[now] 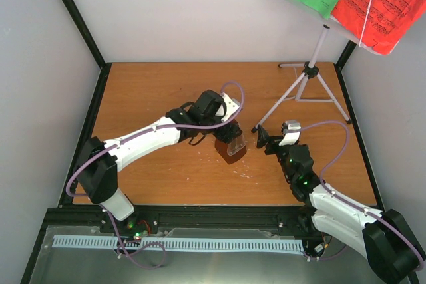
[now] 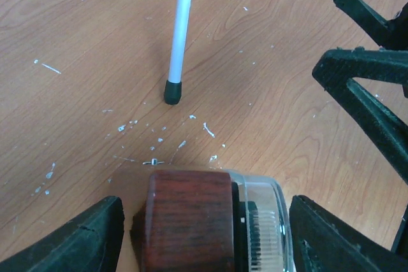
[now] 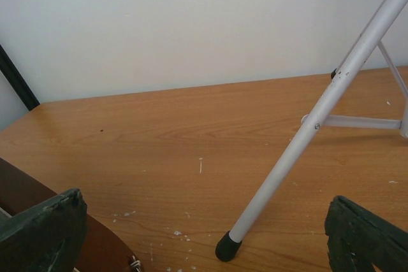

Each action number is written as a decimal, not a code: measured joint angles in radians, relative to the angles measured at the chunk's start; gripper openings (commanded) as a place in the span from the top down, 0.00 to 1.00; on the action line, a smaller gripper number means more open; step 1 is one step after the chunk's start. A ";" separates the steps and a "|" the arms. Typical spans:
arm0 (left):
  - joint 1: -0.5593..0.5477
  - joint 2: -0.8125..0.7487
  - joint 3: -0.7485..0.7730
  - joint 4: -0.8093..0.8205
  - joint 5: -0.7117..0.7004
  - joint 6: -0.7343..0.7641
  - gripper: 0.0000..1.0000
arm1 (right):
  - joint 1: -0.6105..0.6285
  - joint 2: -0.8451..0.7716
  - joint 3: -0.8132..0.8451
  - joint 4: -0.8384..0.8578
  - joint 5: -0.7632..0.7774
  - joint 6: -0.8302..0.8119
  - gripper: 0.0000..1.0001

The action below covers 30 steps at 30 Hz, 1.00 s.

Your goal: Pack up the instrument practice props

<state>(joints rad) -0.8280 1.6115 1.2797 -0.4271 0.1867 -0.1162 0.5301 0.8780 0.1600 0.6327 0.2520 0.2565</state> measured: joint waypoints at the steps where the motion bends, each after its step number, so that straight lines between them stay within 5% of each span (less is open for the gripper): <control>1: -0.001 -0.001 -0.003 0.000 -0.002 0.002 0.33 | 0.000 0.003 0.000 0.001 0.000 0.000 0.00; 21: -0.032 -0.009 -0.013 0.002 -0.087 0.013 0.56 | 0.000 0.013 0.000 0.004 0.004 0.000 0.00; 23: -0.034 -0.010 -0.013 0.001 -0.103 0.000 0.49 | 0.000 0.013 0.000 0.004 0.006 0.000 0.00; 27: -0.037 -0.020 -0.031 0.011 -0.124 -0.070 0.17 | 0.000 0.013 0.000 0.003 0.007 0.000 0.00; 30: -0.037 -0.047 -0.079 0.034 -0.103 -0.127 0.12 | 0.000 0.013 0.000 0.003 0.007 -0.001 0.00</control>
<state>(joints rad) -0.8646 1.5650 1.2011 -0.3927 0.0834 -0.2432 0.5297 0.8906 0.1600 0.6357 0.2592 0.2554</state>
